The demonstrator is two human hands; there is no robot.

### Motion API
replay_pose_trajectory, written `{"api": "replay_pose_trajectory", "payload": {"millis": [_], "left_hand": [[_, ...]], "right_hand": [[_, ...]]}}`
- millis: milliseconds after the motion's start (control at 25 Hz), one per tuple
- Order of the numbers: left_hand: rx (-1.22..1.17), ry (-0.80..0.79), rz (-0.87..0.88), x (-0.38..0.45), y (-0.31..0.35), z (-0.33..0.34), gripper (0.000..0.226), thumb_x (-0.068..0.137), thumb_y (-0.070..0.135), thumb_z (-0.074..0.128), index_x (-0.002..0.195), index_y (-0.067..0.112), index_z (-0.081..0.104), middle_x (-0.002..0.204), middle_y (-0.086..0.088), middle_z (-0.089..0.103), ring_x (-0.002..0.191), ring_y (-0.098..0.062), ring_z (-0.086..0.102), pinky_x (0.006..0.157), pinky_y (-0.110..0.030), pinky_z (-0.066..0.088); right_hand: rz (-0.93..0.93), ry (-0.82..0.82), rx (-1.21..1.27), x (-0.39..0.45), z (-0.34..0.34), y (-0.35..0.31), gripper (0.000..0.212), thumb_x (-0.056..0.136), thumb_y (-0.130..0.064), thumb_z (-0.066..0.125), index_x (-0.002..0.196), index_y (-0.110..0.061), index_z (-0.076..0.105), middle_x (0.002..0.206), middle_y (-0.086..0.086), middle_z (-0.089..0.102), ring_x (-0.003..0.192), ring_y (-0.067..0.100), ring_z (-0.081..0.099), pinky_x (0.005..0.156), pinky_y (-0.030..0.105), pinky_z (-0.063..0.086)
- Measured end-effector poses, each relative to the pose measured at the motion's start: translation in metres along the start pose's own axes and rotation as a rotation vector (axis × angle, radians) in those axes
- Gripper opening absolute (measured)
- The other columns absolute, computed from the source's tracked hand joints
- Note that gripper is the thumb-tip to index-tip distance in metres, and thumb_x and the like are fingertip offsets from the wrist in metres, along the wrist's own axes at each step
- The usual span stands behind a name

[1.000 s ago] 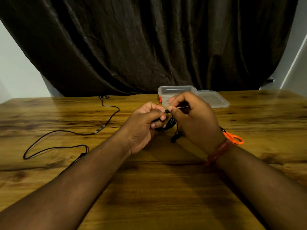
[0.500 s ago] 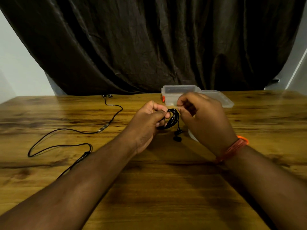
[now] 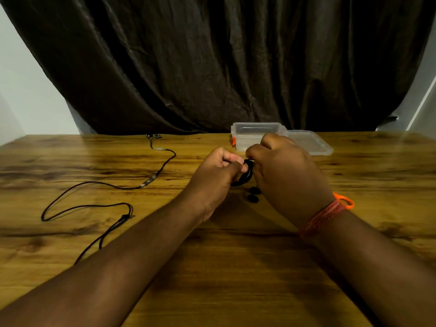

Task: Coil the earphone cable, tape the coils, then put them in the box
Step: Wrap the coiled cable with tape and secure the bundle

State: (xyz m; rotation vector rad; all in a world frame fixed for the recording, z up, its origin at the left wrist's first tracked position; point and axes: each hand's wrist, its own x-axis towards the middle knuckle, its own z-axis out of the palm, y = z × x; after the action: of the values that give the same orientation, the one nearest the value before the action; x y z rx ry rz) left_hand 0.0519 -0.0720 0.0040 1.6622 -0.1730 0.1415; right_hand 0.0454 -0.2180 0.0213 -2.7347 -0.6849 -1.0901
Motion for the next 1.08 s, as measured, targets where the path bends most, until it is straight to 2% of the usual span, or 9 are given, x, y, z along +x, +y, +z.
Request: {"api": "replay_pose_trajectory", "payload": {"millis": [80, 320, 520, 640, 800, 920, 1000, 1080], "left_hand": [[0.053, 0.02, 0.019, -0.001, -0.001, 0.001, 0.012, 0.097, 0.023, 0.055, 0.086, 0.023, 0.061, 0.094, -0.01, 0.07, 0.083, -0.017, 0.058, 0.089, -0.046, 0.049], [0.121, 0.047, 0.124, -0.005, -0.001, 0.007, 0.012, 0.099, 0.021, 0.051, 0.09, 0.019, 0.058, 0.08, 0.007, 0.064, 0.074, -0.005, 0.057, 0.077, -0.032, 0.047], [0.117, 0.026, 0.139, -0.007, 0.002, 0.008, 0.011, 0.1, 0.022, 0.051, 0.092, 0.016, 0.056, 0.076, 0.006, 0.058, 0.069, -0.004, 0.053, 0.068, -0.026, 0.044], [0.064, 0.049, 0.103, -0.006, 0.003, 0.008, 0.012, 0.1, 0.02, 0.049, 0.092, 0.017, 0.056, 0.079, 0.006, 0.06, 0.072, -0.004, 0.056, 0.068, -0.02, 0.047], [-0.017, 0.071, 0.054, 0.001, 0.001, 0.002, 0.017, 0.101, 0.021, 0.047, 0.087, 0.022, 0.057, 0.087, 0.002, 0.065, 0.077, -0.011, 0.055, 0.085, -0.043, 0.049], [-0.034, 0.069, 0.052, 0.003, 0.0, 0.002, 0.017, 0.099, 0.022, 0.049, 0.085, 0.024, 0.058, 0.091, -0.002, 0.066, 0.071, -0.01, 0.052, 0.08, -0.041, 0.045], [-0.021, 0.066, 0.047, 0.002, 0.001, 0.003, 0.015, 0.099, 0.022, 0.05, 0.087, 0.025, 0.057, 0.092, 0.0, 0.067, 0.079, -0.012, 0.056, 0.083, -0.04, 0.046], [0.012, 0.056, 0.061, 0.0, 0.001, 0.005, 0.013, 0.1, 0.021, 0.049, 0.089, 0.024, 0.057, 0.088, 0.006, 0.067, 0.084, -0.012, 0.057, 0.083, -0.036, 0.045]], "right_hand": [[0.001, -0.016, -0.036, 0.001, -0.001, -0.002, 0.009, 0.081, -0.011, 0.059, 0.088, -0.015, 0.064, 0.084, 0.003, 0.052, 0.081, 0.022, 0.053, 0.061, 0.035, 0.048], [0.005, -0.053, -0.066, 0.002, 0.001, -0.005, 0.011, 0.075, -0.011, 0.065, 0.085, -0.015, 0.063, 0.085, 0.004, 0.051, 0.08, 0.023, 0.052, 0.06, 0.035, 0.044], [-0.014, -0.069, -0.063, 0.003, 0.004, -0.008, 0.016, 0.07, -0.009, 0.069, 0.084, -0.015, 0.063, 0.084, 0.003, 0.049, 0.078, 0.022, 0.051, 0.06, 0.032, 0.04], [-0.035, -0.062, -0.047, 0.002, 0.005, -0.009, 0.012, 0.071, -0.008, 0.066, 0.08, -0.015, 0.062, 0.082, 0.003, 0.051, 0.075, 0.022, 0.051, 0.06, 0.031, 0.038], [-0.093, -0.085, -0.075, 0.003, 0.011, -0.009, 0.013, 0.079, -0.012, 0.058, 0.089, -0.016, 0.064, 0.09, 0.003, 0.054, 0.082, 0.022, 0.052, 0.066, 0.032, 0.042], [-0.043, -0.055, 0.013, 0.005, 0.007, -0.005, 0.02, 0.084, -0.012, 0.057, 0.1, -0.014, 0.067, 0.095, 0.005, 0.059, 0.086, 0.023, 0.056, 0.072, 0.033, 0.045], [0.076, 0.064, 0.171, 0.005, -0.001, -0.002, 0.024, 0.086, -0.009, 0.058, 0.108, -0.011, 0.066, 0.096, 0.007, 0.063, 0.084, 0.024, 0.06, 0.071, 0.037, 0.051], [0.147, 0.116, 0.236, 0.005, -0.006, -0.001, 0.022, 0.086, -0.008, 0.059, 0.107, -0.012, 0.061, 0.093, 0.005, 0.064, 0.083, 0.022, 0.06, 0.07, 0.038, 0.051]]}}
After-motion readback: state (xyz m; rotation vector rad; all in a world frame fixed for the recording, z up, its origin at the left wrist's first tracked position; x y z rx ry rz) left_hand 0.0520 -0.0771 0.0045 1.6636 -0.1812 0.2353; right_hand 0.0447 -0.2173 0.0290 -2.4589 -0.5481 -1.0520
